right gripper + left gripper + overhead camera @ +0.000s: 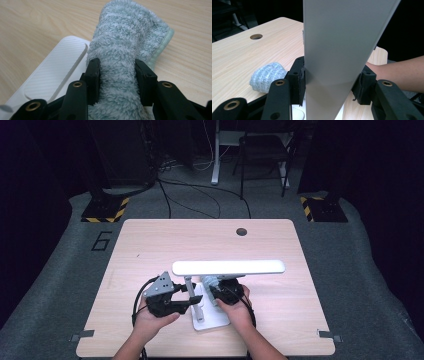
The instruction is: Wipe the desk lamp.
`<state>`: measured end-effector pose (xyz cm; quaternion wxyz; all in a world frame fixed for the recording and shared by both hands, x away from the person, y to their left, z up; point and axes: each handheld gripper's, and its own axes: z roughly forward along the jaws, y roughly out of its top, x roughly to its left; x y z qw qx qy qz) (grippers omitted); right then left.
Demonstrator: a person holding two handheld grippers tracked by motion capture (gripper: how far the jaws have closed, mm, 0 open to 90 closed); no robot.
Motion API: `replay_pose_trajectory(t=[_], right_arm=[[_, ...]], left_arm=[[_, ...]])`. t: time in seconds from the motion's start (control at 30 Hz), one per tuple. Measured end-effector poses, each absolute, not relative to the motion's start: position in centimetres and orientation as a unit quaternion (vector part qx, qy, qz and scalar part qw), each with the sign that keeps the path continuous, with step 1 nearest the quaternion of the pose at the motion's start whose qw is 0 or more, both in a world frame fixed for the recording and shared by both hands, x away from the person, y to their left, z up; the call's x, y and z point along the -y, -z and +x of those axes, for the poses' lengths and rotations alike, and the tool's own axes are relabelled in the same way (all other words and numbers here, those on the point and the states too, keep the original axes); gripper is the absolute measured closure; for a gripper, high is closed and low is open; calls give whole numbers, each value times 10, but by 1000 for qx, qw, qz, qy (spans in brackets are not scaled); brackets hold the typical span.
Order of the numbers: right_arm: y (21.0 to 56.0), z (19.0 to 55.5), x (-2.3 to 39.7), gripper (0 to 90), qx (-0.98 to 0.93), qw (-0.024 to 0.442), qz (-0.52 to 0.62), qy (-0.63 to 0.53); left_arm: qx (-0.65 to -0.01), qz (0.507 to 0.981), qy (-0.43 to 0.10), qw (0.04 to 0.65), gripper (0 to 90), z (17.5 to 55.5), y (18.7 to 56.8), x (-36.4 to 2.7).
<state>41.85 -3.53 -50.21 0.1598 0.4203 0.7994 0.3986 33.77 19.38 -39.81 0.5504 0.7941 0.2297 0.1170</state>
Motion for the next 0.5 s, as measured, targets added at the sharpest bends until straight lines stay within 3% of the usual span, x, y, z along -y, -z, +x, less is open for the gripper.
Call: replay_pose_trajectory(t=[0.5], right_arm=[[504, 435, 52, 611, -779, 169, 456, -396]], left_arm=[[-231, 793, -116, 551, 522, 338, 398, -194]])
